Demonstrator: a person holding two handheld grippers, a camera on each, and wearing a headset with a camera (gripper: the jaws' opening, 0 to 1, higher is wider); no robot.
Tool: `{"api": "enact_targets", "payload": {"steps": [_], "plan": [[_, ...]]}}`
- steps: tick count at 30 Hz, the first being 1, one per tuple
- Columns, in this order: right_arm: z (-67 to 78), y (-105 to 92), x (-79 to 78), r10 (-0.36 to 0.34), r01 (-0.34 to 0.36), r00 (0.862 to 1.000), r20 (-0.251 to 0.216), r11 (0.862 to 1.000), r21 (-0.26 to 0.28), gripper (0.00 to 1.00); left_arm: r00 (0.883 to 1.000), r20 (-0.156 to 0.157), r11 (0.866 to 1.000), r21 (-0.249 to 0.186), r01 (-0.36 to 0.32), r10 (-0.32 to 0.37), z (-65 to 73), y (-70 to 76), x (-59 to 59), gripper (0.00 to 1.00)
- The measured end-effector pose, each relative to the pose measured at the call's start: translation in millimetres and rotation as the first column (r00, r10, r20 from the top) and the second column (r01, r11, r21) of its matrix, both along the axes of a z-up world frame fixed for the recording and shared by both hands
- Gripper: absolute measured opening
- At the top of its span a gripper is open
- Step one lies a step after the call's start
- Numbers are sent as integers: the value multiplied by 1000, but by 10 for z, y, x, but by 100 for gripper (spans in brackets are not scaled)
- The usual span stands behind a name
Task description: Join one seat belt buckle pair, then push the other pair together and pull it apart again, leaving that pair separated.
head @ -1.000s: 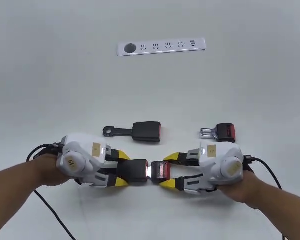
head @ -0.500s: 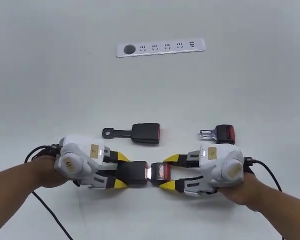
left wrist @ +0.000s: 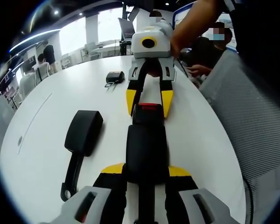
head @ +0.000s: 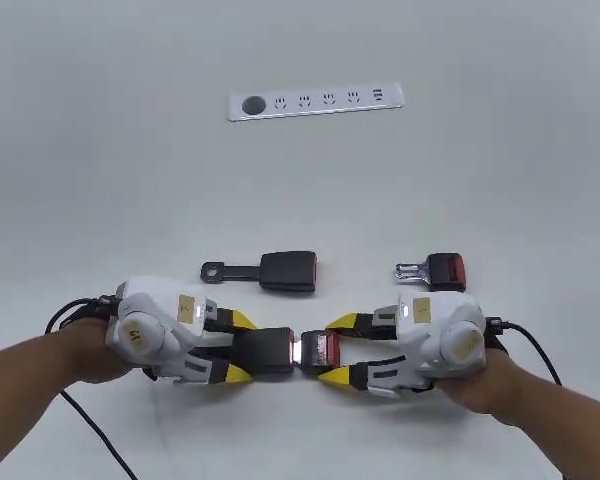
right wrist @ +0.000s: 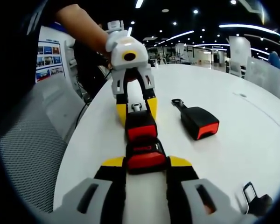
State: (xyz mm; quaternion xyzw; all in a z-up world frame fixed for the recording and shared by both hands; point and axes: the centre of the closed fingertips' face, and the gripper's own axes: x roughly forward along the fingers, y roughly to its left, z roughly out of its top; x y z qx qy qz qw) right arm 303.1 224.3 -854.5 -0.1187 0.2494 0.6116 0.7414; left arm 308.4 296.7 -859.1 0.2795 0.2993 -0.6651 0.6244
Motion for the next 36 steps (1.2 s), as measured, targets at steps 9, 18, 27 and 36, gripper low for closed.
{"api": "enact_targets", "payload": {"steps": [9,18,27,36], "plan": [[-2,-5,-10,-13,13,1000,0,1000,12,33,1000,-5,1000,14,-12,12,-9,6,-12,32],[-13,4,-24,-10,10,1000,-10,1000,5,33,1000,-8,999,33,-9,9,-6,6,-26,32],[-3,42,-34,-5,4,1000,-8,999,-52,36,1000,-8,994,105,9,-8,-8,-13,-31,34],[256,-21,14,-113,113,993,-27,994,14,69,978,-55,980,28,-199,201,304,-5,46,71]]}}
